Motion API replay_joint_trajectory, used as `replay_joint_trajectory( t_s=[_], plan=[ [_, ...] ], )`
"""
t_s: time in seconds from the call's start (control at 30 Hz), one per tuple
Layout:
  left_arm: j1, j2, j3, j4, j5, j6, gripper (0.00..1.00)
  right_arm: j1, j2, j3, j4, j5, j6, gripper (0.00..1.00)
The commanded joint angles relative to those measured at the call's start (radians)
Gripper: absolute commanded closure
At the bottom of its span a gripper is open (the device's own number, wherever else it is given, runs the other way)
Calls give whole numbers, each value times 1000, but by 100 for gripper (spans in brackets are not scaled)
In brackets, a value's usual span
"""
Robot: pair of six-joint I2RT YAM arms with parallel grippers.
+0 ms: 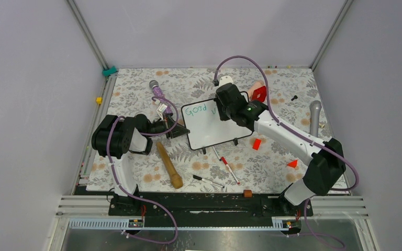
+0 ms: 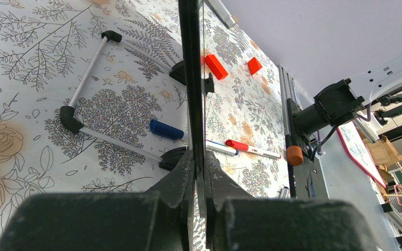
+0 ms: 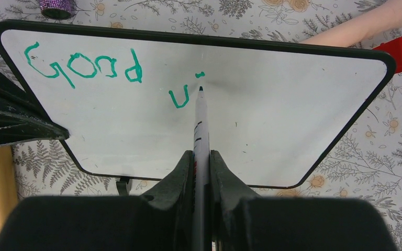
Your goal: Write a sentence on the whiteboard
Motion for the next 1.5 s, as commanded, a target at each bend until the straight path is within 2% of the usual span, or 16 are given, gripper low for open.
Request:
replay_joint_trajectory(
  t_s=[0.0,0.53,1.47],
  plan=[
    [-6,0,0,38,25,66,100,0,15,11,15,-4,5,100],
    [-6,1,2,37,23,64,100,-1,49,29,-1,7,2,100],
    [-7,1,1,38,24,63,100,0,-1,-18,-39,-49,20,100]
  ],
)
